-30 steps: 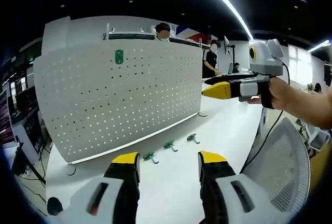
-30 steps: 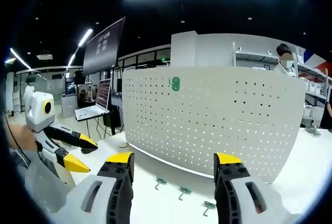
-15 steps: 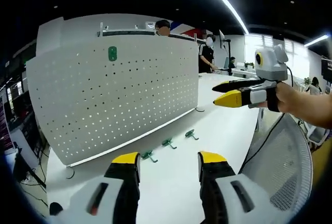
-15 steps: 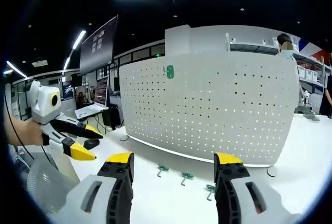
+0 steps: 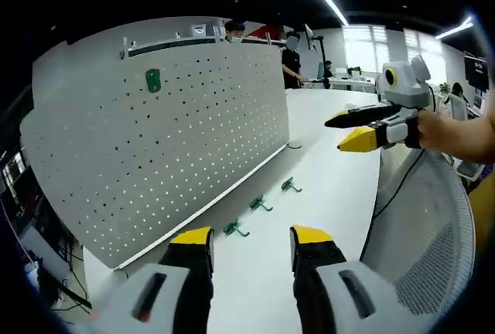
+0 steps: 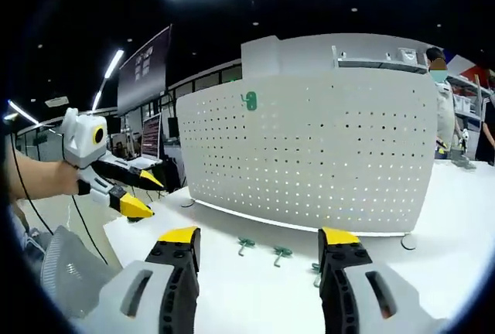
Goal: Insert the hook assembly into the mounting plate slot until the hook locks in place.
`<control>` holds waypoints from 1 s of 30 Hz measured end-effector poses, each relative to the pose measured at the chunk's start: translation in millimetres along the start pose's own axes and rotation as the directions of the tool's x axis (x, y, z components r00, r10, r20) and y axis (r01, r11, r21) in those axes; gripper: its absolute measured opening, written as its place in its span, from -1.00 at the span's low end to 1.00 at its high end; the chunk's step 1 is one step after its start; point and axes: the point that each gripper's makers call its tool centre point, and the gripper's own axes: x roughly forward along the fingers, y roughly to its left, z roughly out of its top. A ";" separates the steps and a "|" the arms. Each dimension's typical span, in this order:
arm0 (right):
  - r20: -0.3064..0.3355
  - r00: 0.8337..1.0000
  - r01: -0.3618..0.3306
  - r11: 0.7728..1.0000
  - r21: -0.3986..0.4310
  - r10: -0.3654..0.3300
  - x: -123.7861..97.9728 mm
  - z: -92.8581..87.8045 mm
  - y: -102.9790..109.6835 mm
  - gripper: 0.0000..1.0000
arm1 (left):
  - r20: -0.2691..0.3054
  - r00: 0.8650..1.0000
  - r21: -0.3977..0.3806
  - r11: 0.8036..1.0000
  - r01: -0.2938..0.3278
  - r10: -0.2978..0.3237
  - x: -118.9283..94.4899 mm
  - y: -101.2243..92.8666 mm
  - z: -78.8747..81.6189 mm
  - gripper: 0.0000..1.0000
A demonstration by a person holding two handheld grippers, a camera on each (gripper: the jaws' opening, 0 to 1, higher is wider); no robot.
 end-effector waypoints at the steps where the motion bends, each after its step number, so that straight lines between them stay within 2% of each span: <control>1: 0.005 1.000 0.001 1.000 -0.003 -0.001 -1.3 0.8 1.1 0.19 | -0.003 1.000 0.010 1.000 0.002 -0.001 1.0 0.7 0.0 -0.17; 5: 0.020 1.000 0.001 1.000 0.005 -0.001 -3.1 2.9 3.7 0.19 | -0.022 0.999 0.043 0.999 0.024 -0.023 6.8 4.3 -0.6 -0.14; 8: 0.028 1.000 0.002 1.000 -0.008 -0.002 -2.4 2.4 4.9 0.21 | -0.073 0.995 0.104 0.992 0.070 -0.063 13.2 2.8 -7.8 -0.17; 11: 0.025 1.000 0.005 1.000 0.001 -0.006 -2.6 0.1 4.2 0.20 | -0.091 0.992 0.127 0.987 0.102 -0.090 20.6 3.3 -9.5 -0.17; 18: 0.026 0.999 0.033 0.999 0.023 -0.034 -5.8 -2.9 -3.4 0.20 | -0.172 0.975 0.173 0.970 0.172 -0.142 41.8 6.9 -19.0 -0.22; 24: 0.025 0.998 0.049 0.998 0.032 -0.050 -8.0 -4.8 -4.7 0.19 | -0.196 0.965 0.195 0.957 0.215 -0.176 57.9 12.2 -19.8 -0.19; 30: 0.024 0.996 0.082 0.996 0.035 -0.083 -11.2 -5.9 -10.9 0.20 | -0.250 0.947 0.224 0.940 0.258 -0.200 72.3 17.3 -25.5 -0.22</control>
